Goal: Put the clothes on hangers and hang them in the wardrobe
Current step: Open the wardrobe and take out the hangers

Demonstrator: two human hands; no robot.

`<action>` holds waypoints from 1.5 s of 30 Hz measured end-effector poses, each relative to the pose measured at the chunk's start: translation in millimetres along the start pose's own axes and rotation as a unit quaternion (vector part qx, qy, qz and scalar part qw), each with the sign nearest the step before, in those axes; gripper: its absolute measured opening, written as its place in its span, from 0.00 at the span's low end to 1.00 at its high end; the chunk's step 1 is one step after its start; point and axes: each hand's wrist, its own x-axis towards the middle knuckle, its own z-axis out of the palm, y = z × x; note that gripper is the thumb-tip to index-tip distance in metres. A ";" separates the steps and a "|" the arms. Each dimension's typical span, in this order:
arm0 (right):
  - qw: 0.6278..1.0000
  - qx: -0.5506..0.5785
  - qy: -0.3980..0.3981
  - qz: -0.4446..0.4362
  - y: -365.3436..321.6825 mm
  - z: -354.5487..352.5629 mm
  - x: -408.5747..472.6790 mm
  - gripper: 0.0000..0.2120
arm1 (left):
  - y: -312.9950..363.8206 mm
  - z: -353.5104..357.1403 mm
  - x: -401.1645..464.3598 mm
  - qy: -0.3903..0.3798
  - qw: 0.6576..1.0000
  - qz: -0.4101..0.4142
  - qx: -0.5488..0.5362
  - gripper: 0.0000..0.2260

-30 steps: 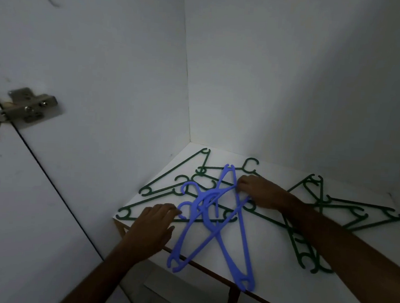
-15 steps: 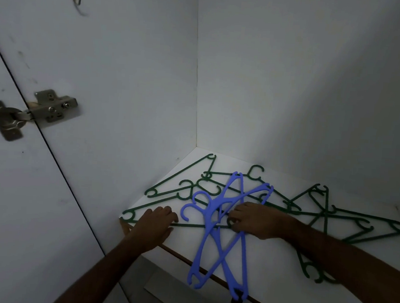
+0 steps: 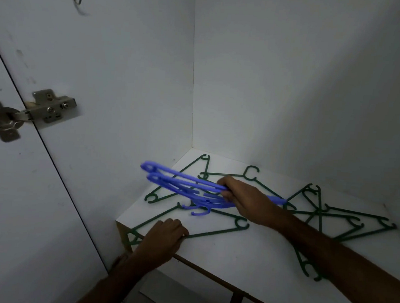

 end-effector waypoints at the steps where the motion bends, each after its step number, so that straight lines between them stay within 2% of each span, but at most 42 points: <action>1: 1.000 0.004 0.027 0.009 -8.1 -1.3 4.8 0.08 | 1.0 4.6 -3.5 0.013 0.999 0.025 0.023 0.11; 3: 0.996 -0.005 0.084 0.038 -23.7 -1.9 17.0 0.09 | 3.9 9.1 -9.8 0.028 0.997 0.062 0.034 0.18; 5: 0.988 -0.061 0.135 0.044 -37.9 -0.9 30.4 0.08 | 9.5 5.1 -20.7 0.029 0.994 0.091 0.050 0.28; 7: 0.982 -0.075 0.171 0.024 -51.3 1.2 42.7 0.09 | 12.3 -0.4 -31.3 0.034 0.991 0.113 0.070 0.30; 9: 0.983 -0.068 0.173 -0.002 -55.3 7.4 52.3 0.12 | 9.6 -8.9 -38.5 0.069 0.988 0.118 0.068 0.27; 11: 0.987 -0.078 0.138 -0.029 -48.4 26.2 55.8 0.16 | 7.4 -21.3 -44.7 0.143 0.977 0.133 0.089 0.21; 14: 0.993 -0.099 0.044 -0.049 -31.7 74.1 42.8 0.18 | 10.4 -49.7 -48.6 0.237 0.945 0.177 0.139 0.10; 16: 0.994 -0.100 -0.021 -0.043 -27.9 101.5 27.4 0.16 | 9.8 -67.7 -44.8 0.268 0.936 0.179 0.143 0.05; 18: 0.993 -0.092 -0.073 -0.029 -23.8 120.9 13.5 0.14 | 3.5 -83.3 -36.3 0.271 0.945 0.139 0.119 0.07; 23: 0.989 -0.068 -0.127 -0.018 -7.9 133.1 -3.8 0.20 | -40.9 -99.5 -4.7 0.222 0.974 -0.034 -0.005 0.11; 27: 0.986 -0.091 -0.129 -0.049 -5.7 126.2 -7.5 0.09 | -86.6 -74.8 25.4 0.114 0.973 -0.146 -0.135 0.13; 31: 0.967 -0.160 -0.190 -0.062 -14.4 118.8 -24.9 0.09 | -107.0 -43.1 46.3 0.022 0.965 -0.174 -0.195 0.19; 35: 0.951 -0.137 -0.276 0.003 -22.0 88.4 -32.9 0.13 | -112.0 -19.7 63.8 -0.066 0.969 -0.175 -0.161 0.29; 37: 0.947 -0.133 -0.291 0.020 -18.1 74.0 -39.7 0.13 | -116.9 -6.0 68.0 -0.091 0.975 -0.157 -0.128 0.29; 39: 0.951 -0.146 -0.271 0.019 -14.9 58.3 -46.2 0.13 | -119.2 3.8 71.4 -0.086 0.983 -0.142 -0.075 0.27; 41: 0.964 -0.149 -0.215 0.037 -10.7 36.7 -45.8 0.12 | -117.2 6.6 75.5 -0.066 0.987 -0.143 -0.018 0.23; 44: 0.981 -0.133 -0.112 0.085 -4.9 -0.7 -29.8 0.12 | -99.4 5.4 76.6 -0.045 0.991 -0.119 -0.034 0.18; 45: 0.984 -0.111 -0.077 0.113 -3.1 -10.9 -23.4 0.09 | -88.8 1.6 74.6 -0.051 0.991 -0.107 -0.056 0.17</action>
